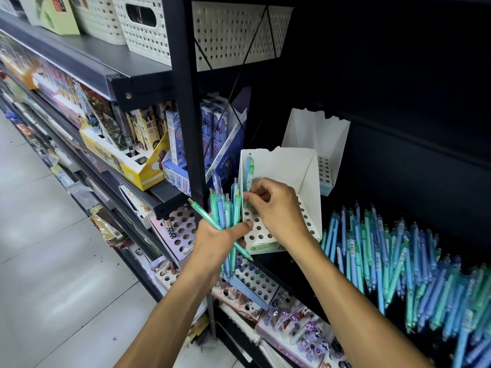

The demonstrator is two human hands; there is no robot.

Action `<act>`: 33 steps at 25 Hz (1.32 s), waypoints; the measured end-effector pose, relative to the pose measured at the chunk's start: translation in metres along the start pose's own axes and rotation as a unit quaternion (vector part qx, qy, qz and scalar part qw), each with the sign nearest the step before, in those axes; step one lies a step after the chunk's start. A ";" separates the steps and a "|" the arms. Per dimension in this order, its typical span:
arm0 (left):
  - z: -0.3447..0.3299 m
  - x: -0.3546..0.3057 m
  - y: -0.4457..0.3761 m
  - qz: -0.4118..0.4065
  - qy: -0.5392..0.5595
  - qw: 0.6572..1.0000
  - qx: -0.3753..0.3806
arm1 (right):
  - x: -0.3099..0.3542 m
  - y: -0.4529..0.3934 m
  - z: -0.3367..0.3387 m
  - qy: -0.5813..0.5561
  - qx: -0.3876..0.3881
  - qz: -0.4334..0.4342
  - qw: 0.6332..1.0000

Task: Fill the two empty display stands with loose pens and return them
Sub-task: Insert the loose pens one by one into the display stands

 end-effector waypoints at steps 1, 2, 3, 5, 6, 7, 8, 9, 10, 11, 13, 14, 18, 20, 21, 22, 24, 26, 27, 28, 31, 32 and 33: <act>0.000 0.000 0.000 0.003 -0.006 1.000 -0.005 | -0.002 -0.001 0.001 -0.011 0.001 -0.003 1.000; 0.001 0.000 -0.001 0.004 -0.010 1.000 -0.009 | -0.004 -0.002 0.002 -0.017 0.004 -0.005 1.000; 0.001 0.001 -0.001 0.004 -0.011 1.000 -0.011 | -0.006 -0.002 0.002 -0.025 0.010 -0.005 1.000; 0.000 0.001 -0.001 0.004 -0.008 1.000 -0.012 | -0.006 -0.001 0.003 -0.039 0.022 -0.001 0.999; -0.001 0.000 0.000 0.004 -0.008 1.000 -0.013 | -0.006 -0.001 0.003 -0.035 0.024 0.000 0.999; -0.001 -0.001 0.000 0.004 -0.010 1.000 -0.016 | -0.007 -0.002 0.002 -0.027 0.023 -0.005 0.999; -0.002 -0.002 0.001 0.001 -0.008 1.000 -0.016 | -0.006 -0.002 0.001 -0.021 0.020 -0.014 0.999; -0.001 -0.003 0.003 -0.003 -0.005 1.000 -0.015 | -0.005 -0.002 0.001 -0.021 0.014 -0.023 0.999; -0.001 -0.005 0.005 -0.007 -0.003 1.000 -0.014 | -0.002 0.000 0.001 -0.026 0.003 -0.030 0.999; 0.001 -0.007 0.007 -0.010 -0.004 1.000 -0.014 | 0.002 0.005 0.003 -0.020 -0.024 -0.032 0.999; 0.004 -0.012 0.011 -0.020 -0.017 1.000 -0.016 | 0.018 0.022 0.010 0.017 -0.099 0.006 0.995; 0.004 -0.015 0.013 -0.033 -0.026 0.999 -0.012 | 0.030 0.032 0.012 0.021 -0.108 0.044 0.993; -0.008 -0.028 0.023 -0.100 -0.143 0.985 0.003 | 0.077 0.051 -0.006 0.119 0.054 0.120 0.984; -0.015 -0.032 0.027 -0.115 -0.179 0.977 0.005 | 0.084 0.049 -0.011 0.172 0.040 0.103 0.979; -0.017 -0.034 0.028 -0.124 -0.177 0.976 0.018 | 0.084 0.048 -0.010 0.162 0.032 0.092 0.982; -0.017 -0.036 0.028 -0.131 -0.164 0.977 0.029 | 0.083 0.048 -0.009 0.136 0.027 0.083 0.987; -0.012 -0.037 0.025 -0.134 -0.120 0.983 0.036 | 0.081 0.050 -0.005 0.072 -0.001 0.068 0.995; -0.009 -0.039 0.025 -0.128 -0.104 0.985 0.050 | 0.082 0.051 0.001 -0.021 -0.039 0.049 0.998; -0.008 -0.039 0.026 -0.117 -0.110 0.985 0.063 | 0.083 0.050 0.006 -0.084 -0.056 0.039 0.994; -0.008 -0.037 0.027 -0.101 -0.116 0.985 0.073 | 0.085 0.049 0.014 -0.153 -0.079 0.035 0.984; 0.003 -0.024 0.026 -0.032 -0.081 0.995 0.049 | 0.079 0.042 0.050 -0.287 -0.214 0.070 0.931; 0.007 -0.019 0.024 -0.012 -0.058 0.998 0.031 | 0.074 0.039 0.059 -0.293 -0.243 0.087 0.921; 0.011 -0.015 0.023 0.004 -0.037 0.999 0.015 | 0.067 0.036 0.061 -0.286 -0.248 0.089 0.922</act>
Point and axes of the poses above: each hand's wrist, its own y-axis away from the middle knuckle, its own z-axis out of the back of the hand, x = y × z, the point moved 2 cm from there along -y, towards the middle knuckle, and after that the axes turned 14 degrees about x, right-handed, at the moved point
